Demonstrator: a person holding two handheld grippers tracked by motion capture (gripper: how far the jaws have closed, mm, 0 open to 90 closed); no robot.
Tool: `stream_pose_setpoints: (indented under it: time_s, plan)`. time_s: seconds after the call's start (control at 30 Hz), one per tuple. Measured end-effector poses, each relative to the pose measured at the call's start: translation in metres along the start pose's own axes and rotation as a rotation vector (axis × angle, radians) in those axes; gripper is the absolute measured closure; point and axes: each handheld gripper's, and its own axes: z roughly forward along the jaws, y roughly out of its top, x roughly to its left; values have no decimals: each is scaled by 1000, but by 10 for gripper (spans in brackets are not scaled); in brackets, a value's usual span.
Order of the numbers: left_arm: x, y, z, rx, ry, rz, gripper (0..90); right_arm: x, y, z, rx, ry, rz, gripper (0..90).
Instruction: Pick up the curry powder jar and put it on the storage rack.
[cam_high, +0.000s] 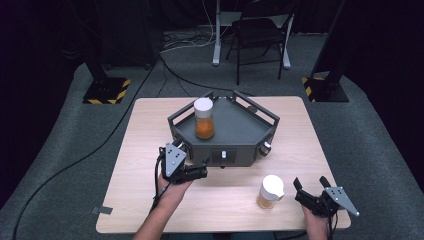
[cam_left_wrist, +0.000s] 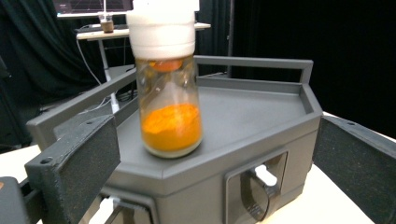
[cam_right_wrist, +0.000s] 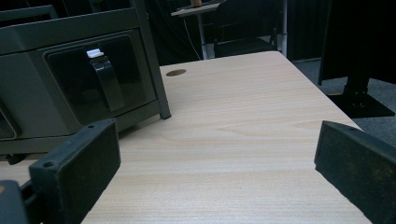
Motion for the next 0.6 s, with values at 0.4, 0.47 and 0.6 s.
stream_pose_setpoints:
  time_s: [0.4,0.47,0.6]
  plan:
    - [7,-21,-11,-16,8,-33,13,0,0,0,1,0,-1,0]
    - [8,-25,-14,-22,8,-42,13,0,0,0,1,0,-1,0]
    - [11,-32,-17,-21,6,-49,12,0,0,0,1,0,1,0]
